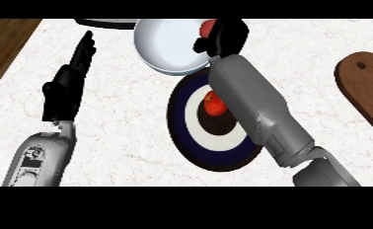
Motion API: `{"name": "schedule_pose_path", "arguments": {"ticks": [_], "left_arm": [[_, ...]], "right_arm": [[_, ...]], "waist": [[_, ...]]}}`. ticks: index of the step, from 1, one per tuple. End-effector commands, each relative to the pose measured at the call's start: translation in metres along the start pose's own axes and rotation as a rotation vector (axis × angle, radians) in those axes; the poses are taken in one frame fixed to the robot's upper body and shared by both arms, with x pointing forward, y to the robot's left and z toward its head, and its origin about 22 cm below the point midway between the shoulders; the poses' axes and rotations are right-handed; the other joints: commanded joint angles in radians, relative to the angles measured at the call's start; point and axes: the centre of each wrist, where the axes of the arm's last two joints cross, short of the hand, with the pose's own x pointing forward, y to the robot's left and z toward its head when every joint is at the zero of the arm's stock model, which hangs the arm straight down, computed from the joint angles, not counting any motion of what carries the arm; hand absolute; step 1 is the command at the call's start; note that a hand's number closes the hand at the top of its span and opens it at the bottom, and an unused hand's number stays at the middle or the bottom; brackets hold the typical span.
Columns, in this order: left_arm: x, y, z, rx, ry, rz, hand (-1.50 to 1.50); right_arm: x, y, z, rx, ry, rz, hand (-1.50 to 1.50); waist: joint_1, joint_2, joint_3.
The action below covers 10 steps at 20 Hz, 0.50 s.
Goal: Pick the bell pepper from the plate and place it in the bowl
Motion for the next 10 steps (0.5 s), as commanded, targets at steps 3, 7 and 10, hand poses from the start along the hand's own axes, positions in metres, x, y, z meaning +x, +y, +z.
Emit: {"name": "schedule_pose_path", "arguments": {"ticks": [3,7,10], "left_arm": [[0.007,-0.005,-0.001,-0.02,-0.017,0.003,0.0],[-0.002,0.012,-0.002,-0.008,0.023,0.004,0.0],[-0.004,-0.012,0.006,-0.01,0.011,0.011,0.0]], "right_arm": [[-0.001,-0.003,-0.003,0.015,-0.007,-0.204,-1.5],[-0.005,-0.003,-0.005,-0.042,-0.037,-0.297,-1.5],[-0.014,0.004,-0.003,-0.077,-0.004,-0.332,-1.5]], "waist": [[0.014,-0.001,0.001],[-0.006,-0.007,0.0],[0.004,-0.008,0.0]]}}
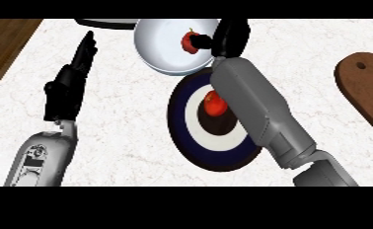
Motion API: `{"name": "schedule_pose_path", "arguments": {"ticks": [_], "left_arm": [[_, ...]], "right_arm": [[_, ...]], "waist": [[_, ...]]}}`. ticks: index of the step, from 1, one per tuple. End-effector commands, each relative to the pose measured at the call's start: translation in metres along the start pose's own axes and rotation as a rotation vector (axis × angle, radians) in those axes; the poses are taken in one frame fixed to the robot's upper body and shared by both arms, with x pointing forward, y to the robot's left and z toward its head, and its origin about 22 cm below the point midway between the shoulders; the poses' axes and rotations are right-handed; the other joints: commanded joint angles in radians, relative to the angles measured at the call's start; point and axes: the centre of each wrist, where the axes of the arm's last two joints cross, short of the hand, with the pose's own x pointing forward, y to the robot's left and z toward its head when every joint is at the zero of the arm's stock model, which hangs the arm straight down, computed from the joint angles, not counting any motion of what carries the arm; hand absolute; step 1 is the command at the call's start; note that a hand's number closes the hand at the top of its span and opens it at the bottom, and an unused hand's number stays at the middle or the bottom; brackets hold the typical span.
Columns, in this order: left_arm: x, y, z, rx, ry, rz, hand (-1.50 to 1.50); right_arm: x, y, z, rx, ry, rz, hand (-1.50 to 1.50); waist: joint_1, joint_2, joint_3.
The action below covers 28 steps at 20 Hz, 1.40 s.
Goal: Pick the bell pepper from the plate and place it in the bowl
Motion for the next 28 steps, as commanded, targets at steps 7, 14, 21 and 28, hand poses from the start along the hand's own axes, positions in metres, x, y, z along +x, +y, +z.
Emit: {"name": "schedule_pose_path", "arguments": {"ticks": [7,14,21,28], "left_arm": [[-0.003,0.012,0.008,0.033,0.039,0.008,0.0],[-0.02,0.03,0.022,0.064,0.084,-0.01,0.0],[-0.001,0.039,0.018,0.087,0.065,-0.026,0.0],[-0.019,0.014,0.018,0.092,0.08,-0.011,0.0]], "right_arm": [[-0.014,-0.005,0.016,0.014,0.042,-0.258,-1.5],[-0.037,-0.026,0.067,0.102,-0.019,-0.424,-1.5],[-0.049,-0.051,0.11,0.194,-0.057,-0.423,-1.5],[-0.045,-0.058,0.128,0.186,-0.09,-0.443,-1.5]], "waist": [[-0.062,-0.025,-0.001],[-0.104,-0.037,-0.001],[-0.11,-0.037,-0.002],[-0.102,-0.033,-0.002]]}}
